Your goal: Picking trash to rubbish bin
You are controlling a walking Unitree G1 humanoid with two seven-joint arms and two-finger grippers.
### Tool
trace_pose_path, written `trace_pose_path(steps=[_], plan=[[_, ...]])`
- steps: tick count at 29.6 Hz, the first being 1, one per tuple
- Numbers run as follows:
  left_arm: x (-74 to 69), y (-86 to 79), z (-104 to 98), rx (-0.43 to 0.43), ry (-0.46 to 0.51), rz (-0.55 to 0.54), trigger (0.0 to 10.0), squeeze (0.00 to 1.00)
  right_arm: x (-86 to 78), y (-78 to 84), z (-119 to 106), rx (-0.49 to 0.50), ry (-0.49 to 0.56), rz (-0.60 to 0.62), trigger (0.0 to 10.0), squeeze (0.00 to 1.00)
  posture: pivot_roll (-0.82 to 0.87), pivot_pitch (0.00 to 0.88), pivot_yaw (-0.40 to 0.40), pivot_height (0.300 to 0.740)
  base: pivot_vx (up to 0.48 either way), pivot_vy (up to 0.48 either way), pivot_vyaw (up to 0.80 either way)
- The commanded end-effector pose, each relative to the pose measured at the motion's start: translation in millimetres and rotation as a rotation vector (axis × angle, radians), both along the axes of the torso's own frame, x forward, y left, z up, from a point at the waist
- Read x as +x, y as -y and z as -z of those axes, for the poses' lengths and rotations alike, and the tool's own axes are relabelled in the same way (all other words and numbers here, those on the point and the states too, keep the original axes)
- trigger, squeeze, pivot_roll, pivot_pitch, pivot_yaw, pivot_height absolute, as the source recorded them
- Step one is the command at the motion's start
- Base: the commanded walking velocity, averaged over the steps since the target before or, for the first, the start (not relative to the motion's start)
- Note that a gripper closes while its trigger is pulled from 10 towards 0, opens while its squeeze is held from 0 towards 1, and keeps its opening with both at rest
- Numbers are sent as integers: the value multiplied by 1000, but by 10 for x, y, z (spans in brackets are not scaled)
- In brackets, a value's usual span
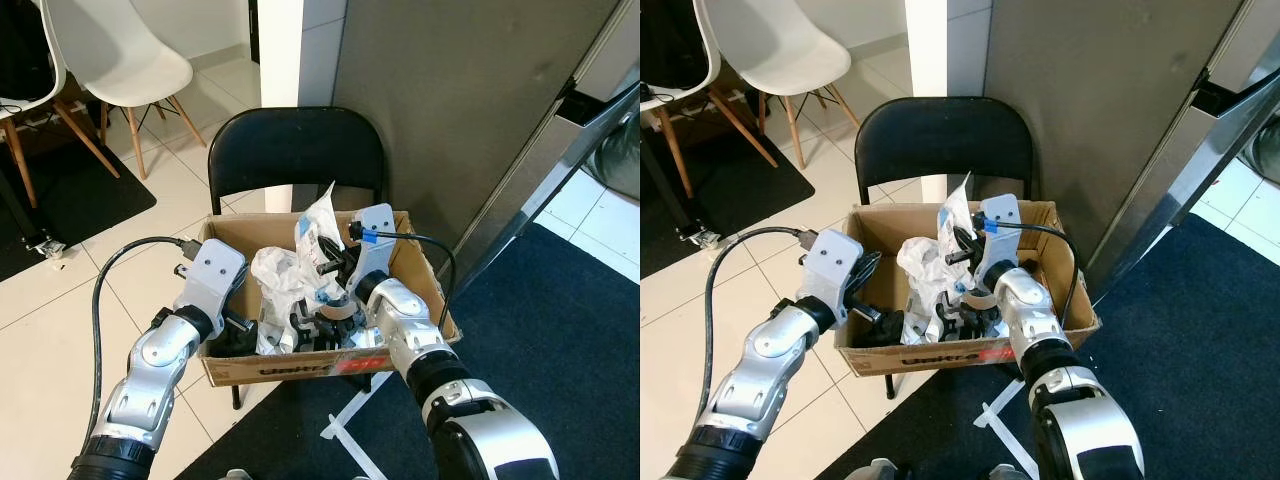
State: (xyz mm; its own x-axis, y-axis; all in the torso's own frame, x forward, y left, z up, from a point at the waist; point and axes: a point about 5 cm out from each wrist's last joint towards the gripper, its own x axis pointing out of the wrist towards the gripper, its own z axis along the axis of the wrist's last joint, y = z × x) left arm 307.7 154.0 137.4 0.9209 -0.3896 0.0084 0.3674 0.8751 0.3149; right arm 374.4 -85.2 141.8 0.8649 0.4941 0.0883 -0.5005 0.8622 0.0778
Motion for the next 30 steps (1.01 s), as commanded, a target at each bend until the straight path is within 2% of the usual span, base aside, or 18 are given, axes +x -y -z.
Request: trace_pose_path(steps=[1, 2, 3, 4, 9, 10, 11, 16, 17, 18, 19, 20, 22, 24, 27, 30], plan=[[-47, 4, 61, 11, -28, 13, 10000, 0, -8, 14, 44, 8, -13, 13, 10000, 0, 73, 193, -45, 740, 0, 0, 0], [-47, 4, 61, 11, -28, 13, 10000, 0, -8, 14, 44, 8, -13, 13, 10000, 0, 73, 193, -45, 740, 0, 0, 0], [-52, 8, 61, 10, -28, 14, 10000, 0, -3, 19, 28, 25, -7, 14, 10000, 86, 73, 193, -45, 740, 0, 0, 0], [-53, 9, 60, 10, -28, 15, 10000, 0, 2, 26, 12, 42, 0, 15, 10000, 1000, 71, 184, -45, 740, 0, 0, 0], [-48, 10, 56, 9, -27, 15, 10000, 0, 16, 50, -9, 50, 10, 34, 10000, 1000, 71, 180, -44, 740, 0, 0, 0], [-44, 11, 52, 9, -26, 15, 10000, 0, 21, 62, -10, 49, 9, 45, 10000, 627, 71, 180, -44, 740, 0, 0, 0], [-37, 10, 50, 10, -25, 14, 10000, 0, 25, 79, -7, 44, 7, 53, 10000, 0, 71, 175, -41, 740, 0, 0, 0], [-18, -5, 44, 10, -22, 6, 10000, 0, 40, 203, 0, 74, -7, 104, 10000, 0, 69, 160, -37, 740, 0, 0, 0], [-8, -29, 29, 12, -9, -14, 10000, 0, 44, 268, -1, 85, -6, 136, 10000, 0, 69, 151, -36, 740, 0, 0, 0], [25, -116, -28, -1, 43, -98, 10000, 0, 49, 393, -17, 127, 3, 204, 10000, 0, 67, 145, -36, 740, 0, 0, 0], [48, -222, -94, -62, 79, -190, 10000, 0, 50, 538, -43, 199, 15, 279, 10000, 0, 66, 142, -38, 740, 0, 0, 0], [55, -386, -184, -201, 121, -319, 10000, 0, 29, 767, -96, 274, 66, 386, 10000, 0, 66, 142, -38, 740, 0, 0, 0], [24, -573, -223, -270, 157, -457, 10000, 0, -16, 962, -90, 279, 85, 456, 10000, 0, 63, 146, -36, 740, 0, 0, 0], [-29, -691, -202, -330, 148, -532, 10000, 0, -74, 1128, -89, 320, 103, 499, 10000, 0, 61, 145, -35, 740, 0, 0, 0], [-117, -724, -127, -365, 106, -540, 10000, 0, -210, 1334, -82, 269, 165, 576, 10000, 0, 53, 142, -32, 740, 0, 0, 0], [-142, -686, -81, -381, 67, -523, 10000, 0, -279, 1378, -54, 305, 144, 535, 10000, 0, 53, 150, -31, 740, 0, 0, 0]])
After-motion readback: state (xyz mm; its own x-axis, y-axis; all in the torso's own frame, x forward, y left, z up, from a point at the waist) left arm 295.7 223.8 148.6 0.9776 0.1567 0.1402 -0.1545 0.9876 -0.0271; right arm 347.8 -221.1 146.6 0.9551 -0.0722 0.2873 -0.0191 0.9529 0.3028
